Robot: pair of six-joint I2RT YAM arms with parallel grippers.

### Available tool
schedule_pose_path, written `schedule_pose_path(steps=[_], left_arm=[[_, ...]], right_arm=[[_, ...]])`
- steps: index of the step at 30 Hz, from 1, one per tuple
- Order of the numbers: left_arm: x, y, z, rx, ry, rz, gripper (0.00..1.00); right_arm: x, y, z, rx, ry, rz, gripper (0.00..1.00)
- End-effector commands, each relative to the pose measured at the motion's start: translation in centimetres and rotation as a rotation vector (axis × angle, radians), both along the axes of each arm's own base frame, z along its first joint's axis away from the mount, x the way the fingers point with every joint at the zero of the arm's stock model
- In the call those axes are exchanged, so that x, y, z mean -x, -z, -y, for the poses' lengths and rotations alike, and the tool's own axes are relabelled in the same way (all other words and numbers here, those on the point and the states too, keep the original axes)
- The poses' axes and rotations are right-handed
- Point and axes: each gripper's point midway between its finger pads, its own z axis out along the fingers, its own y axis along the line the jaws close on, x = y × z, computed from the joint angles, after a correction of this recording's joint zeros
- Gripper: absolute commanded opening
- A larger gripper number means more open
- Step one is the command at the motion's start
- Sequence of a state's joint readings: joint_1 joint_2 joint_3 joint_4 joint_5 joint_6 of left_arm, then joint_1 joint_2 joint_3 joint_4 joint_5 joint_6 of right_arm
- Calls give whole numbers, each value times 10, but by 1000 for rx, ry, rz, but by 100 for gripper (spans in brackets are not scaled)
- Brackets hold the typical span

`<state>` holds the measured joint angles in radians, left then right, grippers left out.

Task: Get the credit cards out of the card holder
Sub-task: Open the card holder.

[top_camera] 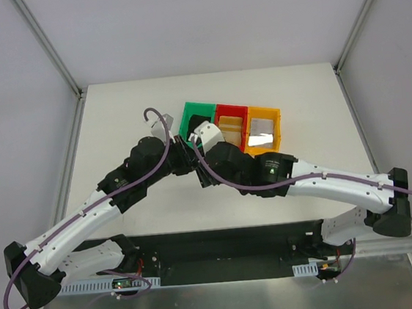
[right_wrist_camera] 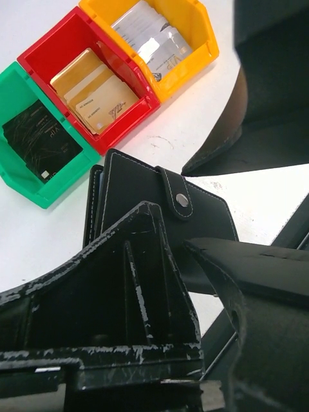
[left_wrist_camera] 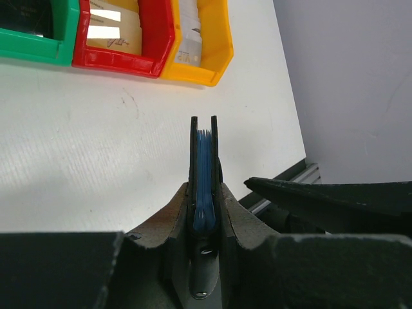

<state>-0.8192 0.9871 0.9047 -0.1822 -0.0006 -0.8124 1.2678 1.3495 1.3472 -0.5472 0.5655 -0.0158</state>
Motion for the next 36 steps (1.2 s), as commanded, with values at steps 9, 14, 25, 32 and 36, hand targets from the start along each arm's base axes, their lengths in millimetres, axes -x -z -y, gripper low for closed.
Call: schedule_pose_path(steps=[9, 14, 25, 32, 36], left_arm=[[0, -29, -1, 70, -27, 40, 0], [1, -28, -1, 70, -29, 39, 0], [3, -32, -1, 80, -26, 44, 0], [4, -39, 0, 97, -16, 47, 0], [6, -42, 1, 106, -12, 50, 0]], right_arm=[[-11, -9, -1, -3, 92, 23, 41], [-14, -7, 1, 24, 108, 30, 42], [-16, 1, 2, 70, 121, 22, 39], [-19, 10, 3, 104, 135, 13, 36], [-21, 13, 3, 115, 142, 11, 35]])
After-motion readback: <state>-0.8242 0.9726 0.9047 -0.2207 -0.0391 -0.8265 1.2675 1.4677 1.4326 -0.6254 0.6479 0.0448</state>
